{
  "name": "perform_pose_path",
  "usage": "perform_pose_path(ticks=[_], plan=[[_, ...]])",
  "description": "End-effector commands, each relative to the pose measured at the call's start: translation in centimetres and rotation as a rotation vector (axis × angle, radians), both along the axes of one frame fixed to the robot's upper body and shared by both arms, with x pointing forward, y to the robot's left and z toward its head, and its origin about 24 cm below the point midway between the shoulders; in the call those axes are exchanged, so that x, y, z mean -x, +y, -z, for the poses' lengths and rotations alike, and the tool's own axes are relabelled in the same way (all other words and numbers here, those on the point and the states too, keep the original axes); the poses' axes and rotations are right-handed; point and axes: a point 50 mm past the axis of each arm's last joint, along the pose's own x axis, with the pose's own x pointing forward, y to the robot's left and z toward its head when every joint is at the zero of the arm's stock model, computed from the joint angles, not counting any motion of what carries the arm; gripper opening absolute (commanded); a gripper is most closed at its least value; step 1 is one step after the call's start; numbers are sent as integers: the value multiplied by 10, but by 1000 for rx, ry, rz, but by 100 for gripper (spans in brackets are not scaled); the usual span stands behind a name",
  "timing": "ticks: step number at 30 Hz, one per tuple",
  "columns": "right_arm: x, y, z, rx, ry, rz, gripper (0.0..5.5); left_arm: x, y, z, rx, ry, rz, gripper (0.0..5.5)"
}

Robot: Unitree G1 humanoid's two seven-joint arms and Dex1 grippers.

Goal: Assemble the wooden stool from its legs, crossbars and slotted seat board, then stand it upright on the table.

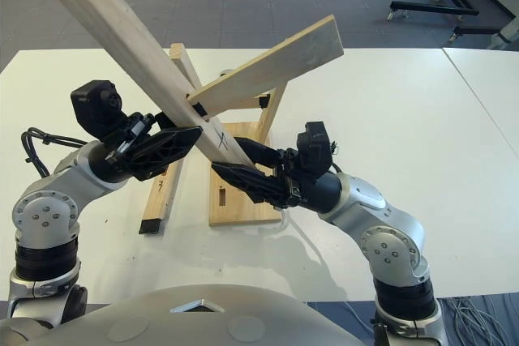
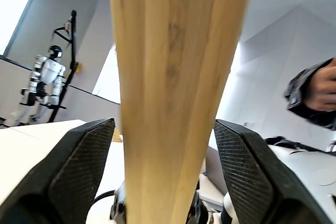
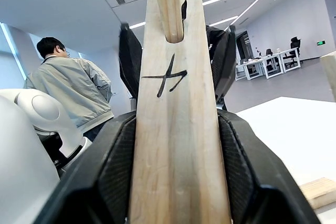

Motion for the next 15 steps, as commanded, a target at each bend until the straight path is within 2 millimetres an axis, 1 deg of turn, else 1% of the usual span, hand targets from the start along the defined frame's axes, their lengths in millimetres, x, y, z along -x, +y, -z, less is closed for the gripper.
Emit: perform_pose_path(ticks=[1, 5, 13, 15], plan=[[2, 0, 7, 6, 11, -4, 207, 0, 1, -3, -2, 15, 7, 338], [5, -1, 15, 24, 30, -16, 207, -1, 4, -2, -6, 23, -17, 338], [6, 2, 16, 23, 18, -17, 207, 1, 2, 2, -14, 40, -7, 338], [6, 2, 16, 27, 16, -12, 207, 2, 2, 2, -5, 48, -5, 312]])
